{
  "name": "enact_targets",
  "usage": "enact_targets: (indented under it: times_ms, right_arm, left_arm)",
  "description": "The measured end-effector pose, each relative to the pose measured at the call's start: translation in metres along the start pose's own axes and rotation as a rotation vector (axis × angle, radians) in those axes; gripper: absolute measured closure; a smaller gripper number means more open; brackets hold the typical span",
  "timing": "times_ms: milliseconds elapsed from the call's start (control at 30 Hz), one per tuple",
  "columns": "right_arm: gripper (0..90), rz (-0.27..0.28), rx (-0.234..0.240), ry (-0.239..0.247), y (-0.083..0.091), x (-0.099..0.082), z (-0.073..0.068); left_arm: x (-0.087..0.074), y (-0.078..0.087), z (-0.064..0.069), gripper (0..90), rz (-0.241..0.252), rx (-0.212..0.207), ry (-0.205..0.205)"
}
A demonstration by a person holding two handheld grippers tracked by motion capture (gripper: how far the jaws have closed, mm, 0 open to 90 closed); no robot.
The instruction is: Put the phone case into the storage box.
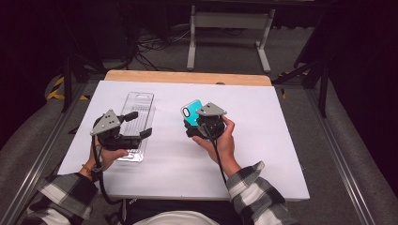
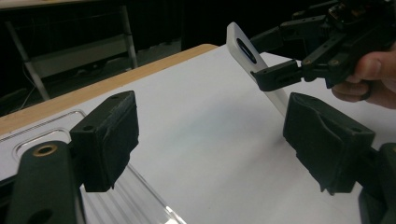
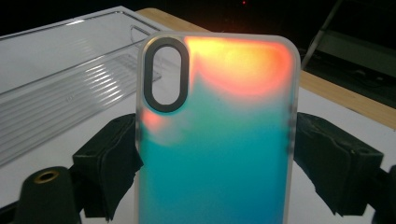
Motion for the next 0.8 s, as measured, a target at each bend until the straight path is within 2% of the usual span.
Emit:
enact_targets:
  times_ms: [200,533,667,800]
  right_arm:
    - [16.9,0.04,-0.025,0.017,0.006,0.002,-0.006]
    - [16.8,0.072,-0.06,0.071,0.011,0.004,-0.02]
    - [16.9,0.103,-0.082,0.074,0.013,0.005,-0.022]
    - [16.9,0.111,-0.101,0.083,0.015,0.006,-0.024]
  left_arm:
    - [0.01,-0.011,0.008,24.5,0.009,-0.017,0.007]
    - [0.019,-0.039,0.018,31.5,-0.006,-0.04,0.083]
    - [0.021,-0.052,0.024,36.4,-0.018,-0.053,0.099]
    - [0.023,-0.06,0.028,41.3,-0.015,-0.063,0.108]
Point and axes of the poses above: each handheld gripper's, and its own axes: y roughly backward along the jaws, x roughly out of its top, z roughly to its right, the point moved 3 cm from there along -y, roughly forward along the jaws, and after that the axes turned 14 degrees about y, right-handed, at the moved point
